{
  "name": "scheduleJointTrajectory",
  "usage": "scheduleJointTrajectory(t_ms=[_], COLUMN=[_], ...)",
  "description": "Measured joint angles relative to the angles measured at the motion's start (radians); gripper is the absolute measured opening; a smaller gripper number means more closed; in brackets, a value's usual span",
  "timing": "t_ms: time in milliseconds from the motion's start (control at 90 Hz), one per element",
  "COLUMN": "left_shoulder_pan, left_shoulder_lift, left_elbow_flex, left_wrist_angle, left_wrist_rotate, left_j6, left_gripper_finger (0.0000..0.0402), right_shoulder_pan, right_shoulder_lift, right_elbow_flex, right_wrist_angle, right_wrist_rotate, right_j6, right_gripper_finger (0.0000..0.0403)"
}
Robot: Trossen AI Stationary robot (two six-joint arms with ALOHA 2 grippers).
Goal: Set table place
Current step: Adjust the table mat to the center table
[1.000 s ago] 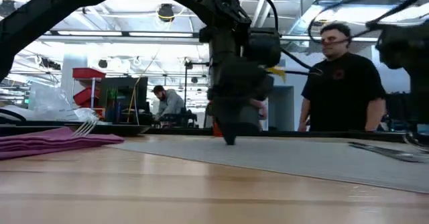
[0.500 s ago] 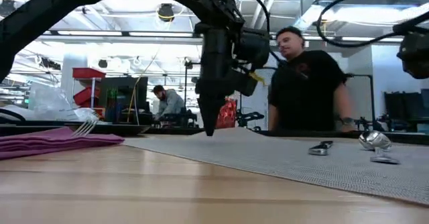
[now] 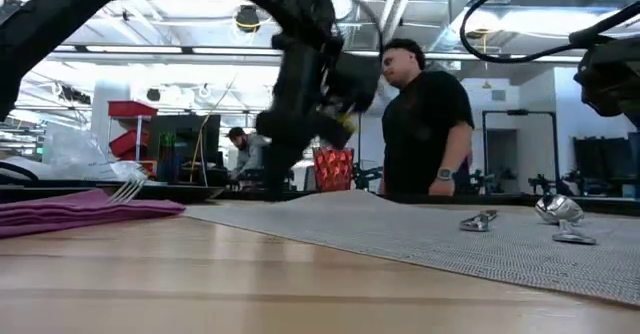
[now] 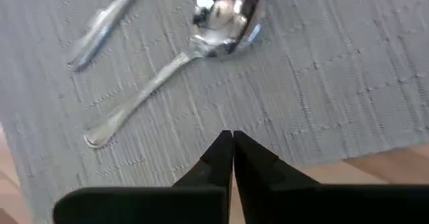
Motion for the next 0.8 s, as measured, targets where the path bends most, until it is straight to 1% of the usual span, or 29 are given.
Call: scheduleJointTrajectory(t_ms=[56,100,200,278,367,478,700,800], left_shoulder_pan=[-0.004,-0.009,-0.027,-0.058,-0.088,-0.117,-0.191,-0.225], left_shoulder_lift=[-0.009,-0.011,-0.011,-0.011,-0.009,-0.007,-0.003,-0.002], left_elbow_flex=[-0.044,-0.073,-0.106,-0.111,-0.107,-0.108,-0.109,-0.109], left_wrist_angle=[0.026,0.037,0.067,0.1,0.136,0.173,0.237,0.261], left_wrist_rotate=[0.006,0.03,0.075,0.113,0.17,0.261,0.44,0.475], left_j6=[-0.007,-0.018,-0.048,-0.076,-0.102,-0.142,-0.205,-0.217], left_gripper_finger=[0.0,0.0,0.0,0.0,0.0,0.0,0.0,0.0], right_shoulder_pan=[0.0,0.0,-0.001,-0.003,-0.032,-0.077,-0.157,-0.189], right_shoulder_lift=[0.0,0.0,0.009,0.019,0.03,0.03,0.031,0.031], right_elbow_flex=[0.0,-0.004,-0.025,-0.043,-0.052,-0.064,-0.069,-0.069], right_wrist_angle=[-0.002,-0.002,-0.006,-0.015,-0.028,-0.028,-0.034,-0.057], right_wrist_rotate=[0.0,-0.001,-0.024,-0.039,-0.059,-0.084,-0.082,-0.087], right_j6=[-0.002,-0.001,0.018,0.039,0.038,0.005,-0.096,-0.134], right_gripper_finger=[0.0,0.0,0.0,0.0,0.0,0.0,0.0,0.0])
